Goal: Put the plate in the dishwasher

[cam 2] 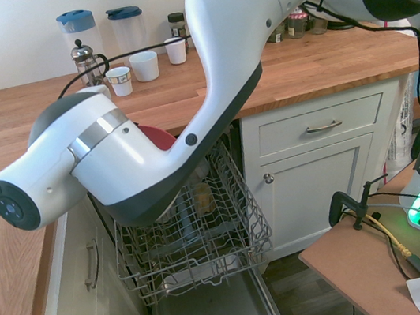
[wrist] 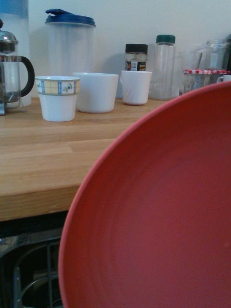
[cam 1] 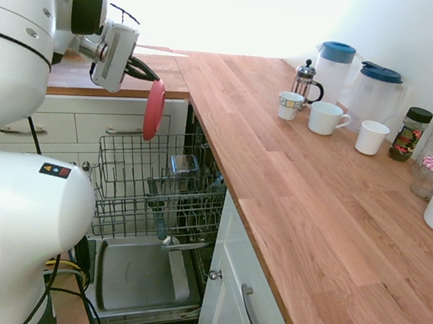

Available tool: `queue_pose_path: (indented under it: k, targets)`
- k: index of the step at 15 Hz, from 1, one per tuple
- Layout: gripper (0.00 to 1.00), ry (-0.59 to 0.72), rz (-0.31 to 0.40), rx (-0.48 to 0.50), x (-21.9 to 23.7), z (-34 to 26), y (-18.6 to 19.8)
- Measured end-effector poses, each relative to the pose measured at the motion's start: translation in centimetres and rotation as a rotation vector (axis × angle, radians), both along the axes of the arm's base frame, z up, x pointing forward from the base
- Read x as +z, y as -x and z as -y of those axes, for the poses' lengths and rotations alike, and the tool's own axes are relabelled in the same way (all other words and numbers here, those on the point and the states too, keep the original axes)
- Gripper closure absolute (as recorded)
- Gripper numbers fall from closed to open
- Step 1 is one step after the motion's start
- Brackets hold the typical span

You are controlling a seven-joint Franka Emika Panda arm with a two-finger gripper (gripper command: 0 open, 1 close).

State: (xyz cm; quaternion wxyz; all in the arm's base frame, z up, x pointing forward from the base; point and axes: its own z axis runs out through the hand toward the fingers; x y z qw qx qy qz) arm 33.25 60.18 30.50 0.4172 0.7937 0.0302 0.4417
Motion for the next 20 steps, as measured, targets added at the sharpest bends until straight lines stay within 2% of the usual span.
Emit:
queue_pose_path:
  k: [6,14,20]
  targets:
    - [1.0,0.057,0.045,0.074,-5.9,-1.3,1.2]
    - [1.0,0.068,0.057,0.067,-12.0,-1.4,1.3]
    - [1.0,0.052,0.04,0.081,-14.2,-2.0,1.4]
